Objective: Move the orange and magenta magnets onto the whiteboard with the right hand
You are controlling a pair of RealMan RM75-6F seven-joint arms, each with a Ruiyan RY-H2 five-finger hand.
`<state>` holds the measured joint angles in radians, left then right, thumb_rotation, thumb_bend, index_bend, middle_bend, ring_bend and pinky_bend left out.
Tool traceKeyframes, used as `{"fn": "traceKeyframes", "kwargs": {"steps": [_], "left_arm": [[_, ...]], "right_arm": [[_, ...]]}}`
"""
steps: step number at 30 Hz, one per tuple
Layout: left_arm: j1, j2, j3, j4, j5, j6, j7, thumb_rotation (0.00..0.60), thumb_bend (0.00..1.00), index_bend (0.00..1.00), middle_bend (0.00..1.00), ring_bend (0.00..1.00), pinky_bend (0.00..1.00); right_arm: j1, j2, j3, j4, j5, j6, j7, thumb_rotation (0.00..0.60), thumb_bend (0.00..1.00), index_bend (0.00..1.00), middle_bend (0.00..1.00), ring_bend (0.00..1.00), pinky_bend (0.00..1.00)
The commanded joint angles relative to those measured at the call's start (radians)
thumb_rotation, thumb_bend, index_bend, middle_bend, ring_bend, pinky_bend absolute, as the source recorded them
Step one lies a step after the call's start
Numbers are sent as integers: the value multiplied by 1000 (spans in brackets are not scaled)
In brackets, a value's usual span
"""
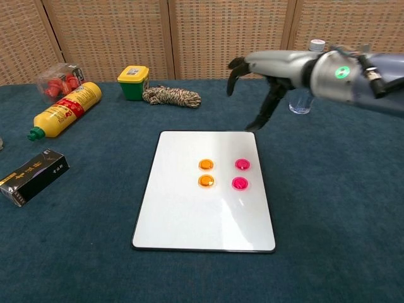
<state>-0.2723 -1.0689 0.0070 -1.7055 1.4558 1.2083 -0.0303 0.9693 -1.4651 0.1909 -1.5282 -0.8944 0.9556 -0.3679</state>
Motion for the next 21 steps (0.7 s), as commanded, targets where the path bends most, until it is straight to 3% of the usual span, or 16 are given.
{"fn": "traceKeyframes", "kwargs": {"steps": [1,3,8,11,15,21], "left_arm": [[3,-4,-1,4,8,11,2,600,0,0,0,0,0],[7,-9,-1,9,18,24,3,600,0,0,0,0,0],[12,-17,-1,19,36,46,4,600,0,0,0,0,0],[19,-29,-2,31,58,75,6,600,0,0,0,0,0],[24,-39,-5,41,67,94,3,600,0,0,0,0,0],[30,-49,-9,52,71,111,3,600,0,0,0,0,0]], "right_arm": [[-197,147,-81,17,-264,174,231,600,39,101,0,0,3],[-277,183,-125,56,-350,264,303,600,15,60,0,0,3],[-407,210,-184,153,-419,379,407,600,0,1,0,0,3],[-532,184,-226,315,-427,462,494,600,0,0,0,0,3],[-623,115,-230,485,-431,517,564,600,0,0,0,0,3],[-700,66,-216,591,-432,533,669,600,0,0,0,0,3]]}}
